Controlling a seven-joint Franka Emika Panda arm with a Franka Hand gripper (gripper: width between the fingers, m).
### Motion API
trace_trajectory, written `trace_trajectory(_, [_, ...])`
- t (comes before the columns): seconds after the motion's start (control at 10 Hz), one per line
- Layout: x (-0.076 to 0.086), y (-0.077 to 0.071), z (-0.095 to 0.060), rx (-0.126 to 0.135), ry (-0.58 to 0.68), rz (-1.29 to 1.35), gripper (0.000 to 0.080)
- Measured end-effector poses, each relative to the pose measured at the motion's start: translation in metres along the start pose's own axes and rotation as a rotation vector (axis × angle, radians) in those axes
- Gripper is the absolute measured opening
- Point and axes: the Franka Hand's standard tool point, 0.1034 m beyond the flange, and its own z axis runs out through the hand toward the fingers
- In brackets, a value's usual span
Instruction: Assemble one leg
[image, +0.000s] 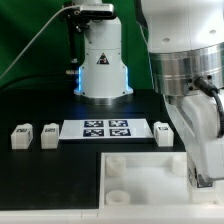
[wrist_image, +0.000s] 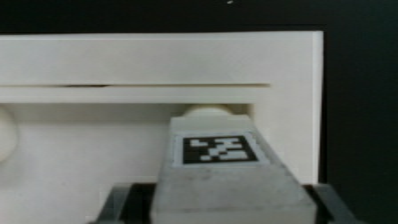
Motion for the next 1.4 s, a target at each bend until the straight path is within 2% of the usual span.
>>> trace_trajectory(0.1, [0.000, 0.000, 0.000, 0.000, 0.001, -0.016, 0.0294])
trace_trajectory(0.2, [0.000, 0.000, 0.000, 0.000, 0.001, -0.058, 0.0569])
trace_trajectory(0.3, [-0.001, 0.000, 0.000, 0.002, 0.003, -0.067, 0.0569])
trace_trajectory(0.4, [-0.006, -0.003, 0.001, 0.025, 0.023, -0.172, 0.0632])
trace_trajectory(0.5, [-0.010, -0.003, 0.001, 0.031, 0.033, -0.328, 0.0644])
trace_trajectory(0.9, [-0.006, -0.004, 0.001, 0.022, 0.044, -0.731, 0.0649])
trace_trajectory(1.0, [-0.004, -0.004, 0.002, 0.017, 0.052, -0.920, 0.0649])
trace_trajectory(1.1, [-0.002, -0.002, 0.003, 0.007, 0.061, -1.115, 0.0649])
trace_trajectory(1.3, [-0.003, 0.000, 0.002, -0.040, 0.072, -1.469, 0.0649])
trace_trajectory(1.4, [-0.003, -0.001, 0.001, -0.044, 0.070, -1.540, 0.0649])
